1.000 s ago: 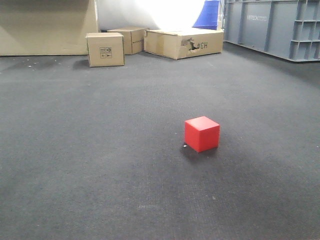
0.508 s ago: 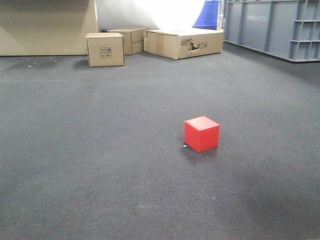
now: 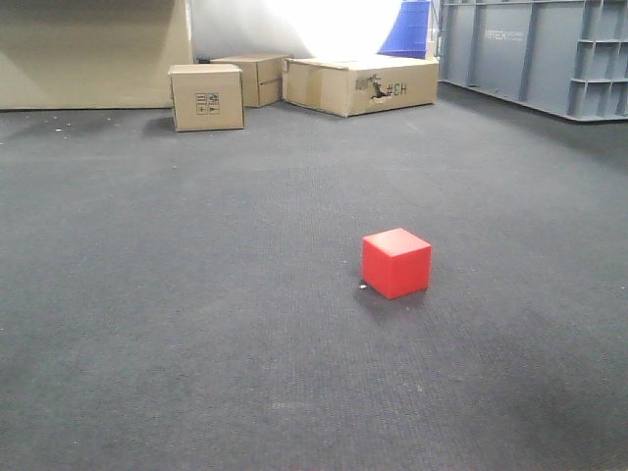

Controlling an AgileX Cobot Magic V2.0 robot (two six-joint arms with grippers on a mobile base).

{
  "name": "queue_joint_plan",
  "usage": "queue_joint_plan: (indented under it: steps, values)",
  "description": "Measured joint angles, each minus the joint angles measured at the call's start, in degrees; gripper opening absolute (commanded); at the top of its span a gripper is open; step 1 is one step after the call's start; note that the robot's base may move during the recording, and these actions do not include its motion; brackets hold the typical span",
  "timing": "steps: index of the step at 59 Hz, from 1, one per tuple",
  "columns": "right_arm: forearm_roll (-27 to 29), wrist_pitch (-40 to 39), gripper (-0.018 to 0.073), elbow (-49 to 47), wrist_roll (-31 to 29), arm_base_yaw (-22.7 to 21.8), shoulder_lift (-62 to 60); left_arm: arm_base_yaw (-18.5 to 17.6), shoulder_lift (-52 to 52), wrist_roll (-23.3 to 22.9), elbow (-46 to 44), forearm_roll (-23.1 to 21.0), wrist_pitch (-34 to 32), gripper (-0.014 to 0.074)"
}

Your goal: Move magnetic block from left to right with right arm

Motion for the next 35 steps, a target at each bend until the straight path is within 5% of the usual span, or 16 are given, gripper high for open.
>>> queue_joint_plan:
  steps: [9, 35]
  values:
    - [-0.7, -1.9, 0.0062, 1.0, 0.0, -2.9, 0.0, 0.0, 0.0, 0.0, 0.0, 0.0, 0.0, -0.0126]
    - [-1.3, -16.8, 0.0062, 16.6, 0.0, -31.0, -11.9, 0.0, 0.0, 0.0, 0.0, 0.0, 0.0, -0.0126]
